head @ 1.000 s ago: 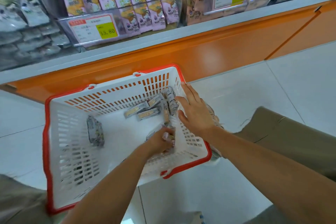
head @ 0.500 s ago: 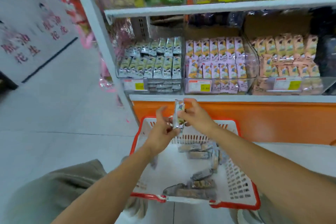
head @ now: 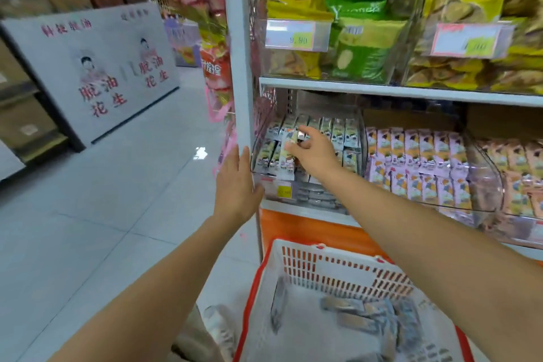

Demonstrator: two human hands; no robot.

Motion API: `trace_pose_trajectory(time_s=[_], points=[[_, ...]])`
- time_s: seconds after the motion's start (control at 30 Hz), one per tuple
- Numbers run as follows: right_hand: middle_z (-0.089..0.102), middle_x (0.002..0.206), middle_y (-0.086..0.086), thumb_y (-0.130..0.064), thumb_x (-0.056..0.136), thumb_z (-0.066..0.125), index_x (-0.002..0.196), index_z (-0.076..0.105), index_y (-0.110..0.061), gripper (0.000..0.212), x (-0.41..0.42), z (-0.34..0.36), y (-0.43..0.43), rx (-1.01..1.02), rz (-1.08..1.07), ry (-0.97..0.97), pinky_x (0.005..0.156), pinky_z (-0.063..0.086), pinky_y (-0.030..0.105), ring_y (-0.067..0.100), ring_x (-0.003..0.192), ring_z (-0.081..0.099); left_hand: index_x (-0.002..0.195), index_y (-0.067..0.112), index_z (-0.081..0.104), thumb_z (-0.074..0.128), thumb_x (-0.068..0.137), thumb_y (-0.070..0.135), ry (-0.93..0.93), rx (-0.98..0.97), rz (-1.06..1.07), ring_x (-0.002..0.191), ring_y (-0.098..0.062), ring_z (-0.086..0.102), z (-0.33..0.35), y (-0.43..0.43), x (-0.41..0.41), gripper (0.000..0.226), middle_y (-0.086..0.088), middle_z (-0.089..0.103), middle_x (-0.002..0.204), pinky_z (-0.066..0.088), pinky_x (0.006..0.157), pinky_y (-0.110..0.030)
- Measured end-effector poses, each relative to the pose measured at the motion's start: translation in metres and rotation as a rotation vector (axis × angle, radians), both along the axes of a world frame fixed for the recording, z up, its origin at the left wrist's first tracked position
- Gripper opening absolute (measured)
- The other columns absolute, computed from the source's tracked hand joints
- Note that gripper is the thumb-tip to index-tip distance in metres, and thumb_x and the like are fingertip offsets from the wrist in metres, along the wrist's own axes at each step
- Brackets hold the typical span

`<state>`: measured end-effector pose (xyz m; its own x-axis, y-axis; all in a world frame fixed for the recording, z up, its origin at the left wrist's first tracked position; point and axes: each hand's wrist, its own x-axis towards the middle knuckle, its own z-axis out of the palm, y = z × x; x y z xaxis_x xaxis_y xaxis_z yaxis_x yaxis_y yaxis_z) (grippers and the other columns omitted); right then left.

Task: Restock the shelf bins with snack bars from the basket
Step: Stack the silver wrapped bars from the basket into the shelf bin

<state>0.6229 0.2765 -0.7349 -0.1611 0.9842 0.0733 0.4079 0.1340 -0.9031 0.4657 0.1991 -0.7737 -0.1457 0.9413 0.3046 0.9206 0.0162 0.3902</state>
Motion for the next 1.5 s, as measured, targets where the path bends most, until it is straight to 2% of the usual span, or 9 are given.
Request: trace_pose_trajectory(time_s=[0.2, 0.47, 0.6, 0.73, 0.97, 1.07, 1.23, 1.37, 1.5], points=[[0.055, 0.136, 0.014, -0.034, 0.091, 0.067, 0.147, 0.038, -0.012, 0.067, -0.036, -0.015, 0.05, -0.022, -0.032, -0.089, 0.104, 0.044, 0.039, 0.03, 0.12, 0.055, 0.154, 0.008, 0.006, 0.061, 0.092, 0.018, -0.103, -0.012, -0.029, 0.149, -0.025, 0.004, -0.018, 0.028, -0.001, 0.083, -0.008, 0.003, 0.162, 0.012, 0.119, -0.033], [0.058, 0.079, 0.006, -0.031, 0.091, 0.065, 0.136, 0.046, -0.007, 0.054, -0.06, -0.027, 0.068, 0.133, -0.117, -0.186, 0.068, 0.04, 0.03, 0.026, 0.084, 0.061, 0.155, 0.013, -0.002, 0.056, 0.095, 0.018, -0.036, -0.002, -0.051, 0.15, -0.022, -0.005, -0.04, 0.037, -0.008, 0.084, -0.004, -0.015, 0.162, 0.014, 0.116, -0.029], [0.06, 0.118, 0.01, -0.029, 0.091, 0.063, 0.133, 0.052, -0.011, 0.047, -0.05, -0.033, 0.054, 0.263, 0.001, -0.246, 0.09, 0.048, 0.035, 0.025, 0.106, 0.059, 0.155, 0.015, -0.002, 0.057, 0.094, 0.017, -0.028, -0.004, -0.059, 0.15, -0.023, -0.002, -0.044, 0.038, -0.008, 0.086, -0.004, -0.017, 0.161, 0.025, 0.114, -0.031], [0.034, 0.155, 0.006, -0.044, 0.097, 0.05, 0.151, 0.032, -0.016, 0.064, -0.039, -0.039, 0.043, 0.305, 0.184, -0.508, 0.115, 0.024, 0.035, 0.024, 0.142, 0.031, 0.155, 0.015, -0.001, 0.057, 0.094, 0.017, -0.02, -0.016, -0.063, 0.15, -0.024, -0.003, -0.042, 0.037, -0.008, 0.084, -0.005, -0.018, 0.161, 0.025, 0.115, -0.031], [0.01, 0.163, 0.005, -0.054, 0.096, 0.045, 0.156, 0.008, -0.023, 0.077, -0.036, -0.044, 0.04, 0.273, 0.231, -0.663, 0.12, 0.016, 0.046, 0.026, 0.149, 0.014, 0.155, 0.015, 0.002, 0.058, 0.094, 0.019, -0.032, -0.043, -0.028, 0.15, -0.025, 0.002, -0.033, 0.026, -0.005, 0.083, -0.006, -0.01, 0.162, 0.025, 0.115, -0.034], [0.035, 0.154, 0.004, -0.044, 0.098, 0.048, 0.151, 0.031, -0.02, 0.061, -0.027, -0.043, 0.021, 0.414, 0.164, -0.491, 0.115, 0.026, 0.046, 0.024, 0.141, 0.032, 0.153, 0.01, 0.014, 0.061, 0.091, 0.018, -0.014, 0.033, -0.001, 0.148, -0.03, 0.014, -0.044, 0.008, 0.002, 0.078, -0.013, 0.004, 0.162, 0.027, 0.114, -0.038], [0.061, 0.1, -0.005, -0.021, 0.095, 0.048, 0.109, 0.064, -0.014, 0.022, 0.013, -0.075, -0.04, 0.64, 0.178, -0.282, 0.082, 0.041, 0.027, 0.009, 0.092, 0.055, 0.15, 0.008, 0.026, 0.062, 0.088, 0.018, 0.032, -0.107, -0.02, 0.14, -0.036, 0.028, -0.091, -0.024, 0.019, 0.072, -0.02, 0.028, 0.153, 0.03, 0.111, -0.044], [0.057, 0.088, -0.012, -0.014, 0.092, 0.05, 0.096, 0.066, -0.015, 0.016, 0.056, -0.142, -0.082, 0.438, 0.205, -0.327, 0.068, 0.045, 0.029, 0.01, 0.076, 0.055, 0.15, 0.011, 0.02, 0.056, 0.092, 0.027, 0.067, -0.355, -0.057, 0.139, -0.034, 0.029, -0.132, -0.053, 0.037, 0.07, -0.019, 0.027, 0.153, 0.025, 0.113, -0.041], [0.065, 0.104, 0.0, -0.014, 0.095, 0.051, 0.111, 0.065, -0.016, 0.021, 0.091, -0.215, -0.108, 0.0, 0.289, -0.563, 0.072, 0.047, 0.031, 0.015, 0.082, 0.057, 0.153, 0.011, 0.006, 0.045, 0.098, 0.039, 0.103, -0.579, 0.035, 0.147, -0.033, 0.011, -0.182, -0.078, 0.047, 0.073, -0.015, 0.007, 0.161, 0.014, 0.12, -0.047]])
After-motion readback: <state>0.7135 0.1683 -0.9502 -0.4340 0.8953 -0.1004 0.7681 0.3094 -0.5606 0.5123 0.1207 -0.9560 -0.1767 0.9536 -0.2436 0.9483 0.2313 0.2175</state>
